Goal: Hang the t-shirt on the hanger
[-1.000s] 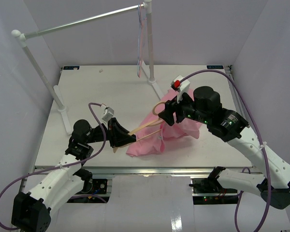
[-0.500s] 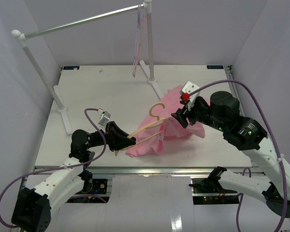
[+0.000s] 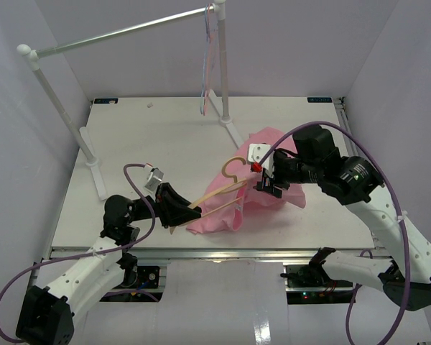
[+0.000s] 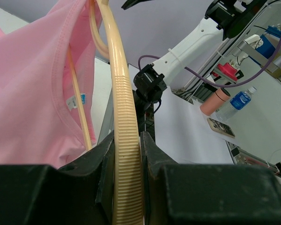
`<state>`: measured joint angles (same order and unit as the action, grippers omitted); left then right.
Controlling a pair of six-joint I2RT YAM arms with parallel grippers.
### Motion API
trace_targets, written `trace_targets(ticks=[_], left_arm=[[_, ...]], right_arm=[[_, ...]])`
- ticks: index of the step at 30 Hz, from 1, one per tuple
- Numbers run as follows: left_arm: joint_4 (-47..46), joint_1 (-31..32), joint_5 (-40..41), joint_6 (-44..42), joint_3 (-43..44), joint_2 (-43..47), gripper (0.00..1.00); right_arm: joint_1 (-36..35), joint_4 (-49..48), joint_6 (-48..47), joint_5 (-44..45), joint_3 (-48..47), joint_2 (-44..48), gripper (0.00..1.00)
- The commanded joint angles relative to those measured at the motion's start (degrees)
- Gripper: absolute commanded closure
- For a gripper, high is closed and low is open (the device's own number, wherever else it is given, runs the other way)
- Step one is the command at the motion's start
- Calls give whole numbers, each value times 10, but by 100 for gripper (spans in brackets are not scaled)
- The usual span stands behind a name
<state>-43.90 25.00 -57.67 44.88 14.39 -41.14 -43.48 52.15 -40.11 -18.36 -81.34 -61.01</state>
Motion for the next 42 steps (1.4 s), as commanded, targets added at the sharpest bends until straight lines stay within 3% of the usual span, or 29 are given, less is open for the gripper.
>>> trace_targets(ticks=[1, 8, 19, 24, 28, 42], left_arm=[[-21, 4, -3, -10, 20, 7, 100], [-14, 5, -6, -6, 15, 19, 100], [-36, 5, -9, 5, 12, 17, 100], [-66, 5, -9, 22, 13, 6, 100], [-97, 5, -6, 37, 21, -6, 100], [-146, 18, 6, 49, 51, -56, 100]], right_arm=[[14, 57, -60, -69, -57, -22, 31], [32, 72, -79, -96, -44, -66, 35], [39, 29, -65, -110, 19, -37, 37], [42, 16, -66, -153, 16, -54, 50], [42, -1, -47, -175, 21, -58, 54], [41, -89, 28, -200, 108, -30, 60]])
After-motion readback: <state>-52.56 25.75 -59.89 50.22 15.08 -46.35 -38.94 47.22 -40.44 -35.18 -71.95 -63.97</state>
